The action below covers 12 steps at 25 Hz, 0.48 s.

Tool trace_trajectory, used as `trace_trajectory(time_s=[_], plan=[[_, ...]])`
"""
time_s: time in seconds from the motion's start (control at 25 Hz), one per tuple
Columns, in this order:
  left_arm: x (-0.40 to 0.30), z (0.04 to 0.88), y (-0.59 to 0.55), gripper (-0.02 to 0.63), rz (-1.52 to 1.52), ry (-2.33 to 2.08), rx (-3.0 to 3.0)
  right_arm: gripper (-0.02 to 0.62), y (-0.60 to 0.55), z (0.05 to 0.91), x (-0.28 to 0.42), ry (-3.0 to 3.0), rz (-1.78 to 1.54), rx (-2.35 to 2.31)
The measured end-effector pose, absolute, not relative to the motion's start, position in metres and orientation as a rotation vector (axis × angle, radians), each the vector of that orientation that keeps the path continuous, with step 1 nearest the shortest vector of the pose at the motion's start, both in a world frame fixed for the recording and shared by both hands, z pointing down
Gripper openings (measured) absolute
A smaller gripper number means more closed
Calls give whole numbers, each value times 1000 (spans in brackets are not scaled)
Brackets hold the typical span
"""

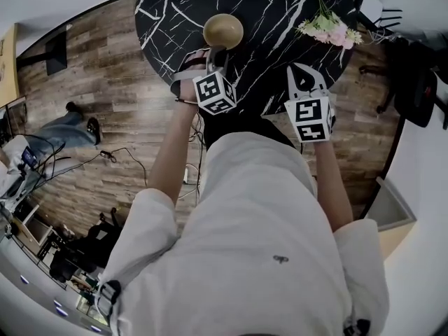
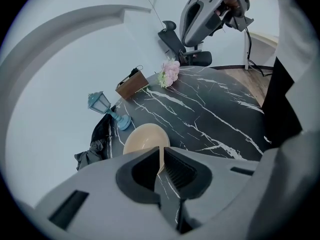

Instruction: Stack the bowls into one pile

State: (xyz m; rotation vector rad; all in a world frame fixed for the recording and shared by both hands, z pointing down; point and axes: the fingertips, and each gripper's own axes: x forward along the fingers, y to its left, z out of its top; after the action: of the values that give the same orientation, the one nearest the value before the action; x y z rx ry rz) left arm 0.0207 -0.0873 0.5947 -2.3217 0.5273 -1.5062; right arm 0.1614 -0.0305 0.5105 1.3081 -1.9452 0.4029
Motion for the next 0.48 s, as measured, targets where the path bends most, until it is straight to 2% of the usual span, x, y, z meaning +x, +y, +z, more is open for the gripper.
trace_trajectory(time_s=[0.48], plan=[[4, 582, -71, 14, -1429, 543, -2430, 5, -38, 509, 140, -1951, 398, 1297]])
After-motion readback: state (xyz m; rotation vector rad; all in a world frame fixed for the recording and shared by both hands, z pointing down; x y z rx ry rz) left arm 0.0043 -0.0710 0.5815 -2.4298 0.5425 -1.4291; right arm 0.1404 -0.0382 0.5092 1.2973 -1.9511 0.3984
